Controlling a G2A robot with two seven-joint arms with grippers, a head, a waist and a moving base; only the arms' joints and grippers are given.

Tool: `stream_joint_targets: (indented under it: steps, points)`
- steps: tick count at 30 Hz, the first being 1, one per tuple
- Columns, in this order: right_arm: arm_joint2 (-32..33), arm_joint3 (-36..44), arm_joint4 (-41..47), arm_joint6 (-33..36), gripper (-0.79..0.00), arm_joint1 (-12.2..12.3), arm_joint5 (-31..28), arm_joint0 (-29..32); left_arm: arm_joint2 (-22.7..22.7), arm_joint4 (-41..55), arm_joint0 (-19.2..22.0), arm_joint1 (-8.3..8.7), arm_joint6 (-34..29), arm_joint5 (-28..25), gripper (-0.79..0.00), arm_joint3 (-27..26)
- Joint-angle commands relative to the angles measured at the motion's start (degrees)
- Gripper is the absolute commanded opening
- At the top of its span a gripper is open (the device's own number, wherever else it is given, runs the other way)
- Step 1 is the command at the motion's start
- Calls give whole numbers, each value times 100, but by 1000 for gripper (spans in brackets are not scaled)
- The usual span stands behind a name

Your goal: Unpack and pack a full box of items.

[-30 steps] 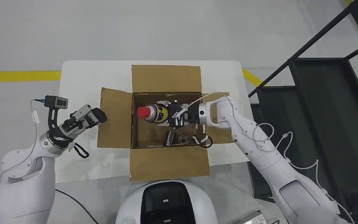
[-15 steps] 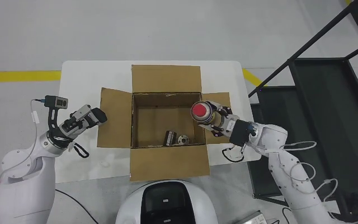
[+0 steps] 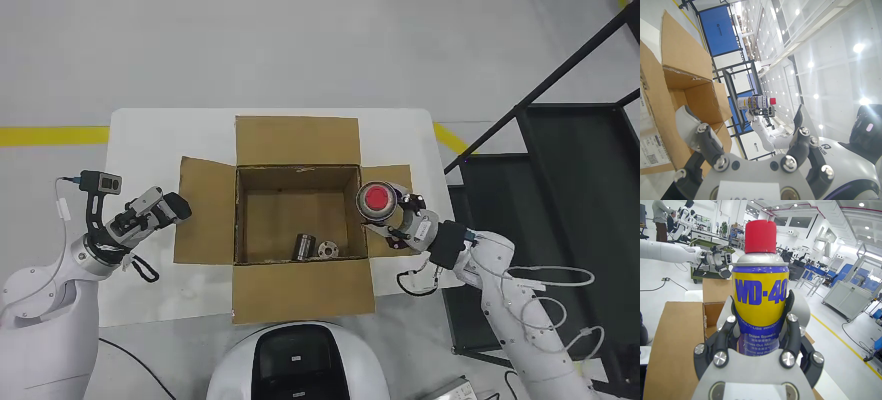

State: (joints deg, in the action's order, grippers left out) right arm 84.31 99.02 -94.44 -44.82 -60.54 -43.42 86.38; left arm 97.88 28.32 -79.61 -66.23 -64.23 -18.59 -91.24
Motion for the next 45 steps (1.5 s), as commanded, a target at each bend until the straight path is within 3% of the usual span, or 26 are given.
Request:
stream_joint_targets:
  steps: [1, 4, 9, 17, 28, 45]
  points:
    - [0, 0, 0, 0, -785, 0, 0, 0, 0, 0, 0, 0, 0, 0, 0, 0]
    - [13, -19, 138, 3, -785, -7, 49, 19, 0, 0, 0, 0, 0, 0, 0, 0]
    - [628, -276, 1218, -211, -785, 13, 151, 330, 0, 0, 0, 0, 0, 0, 0, 0]
    - [1418, -1180, 1694, -1147, -785, 53, 350, 748, 0, 0, 0, 0, 0, 0, 0, 0]
    - [812, -3142, 1930, -1841, -785, -67, 347, 102, 0, 0, 0, 0, 0, 0, 0, 0]
    - [764, -3095, 1956, -1893, -785, -82, 365, 53, 0, 0, 0, 0, 0, 0, 0, 0]
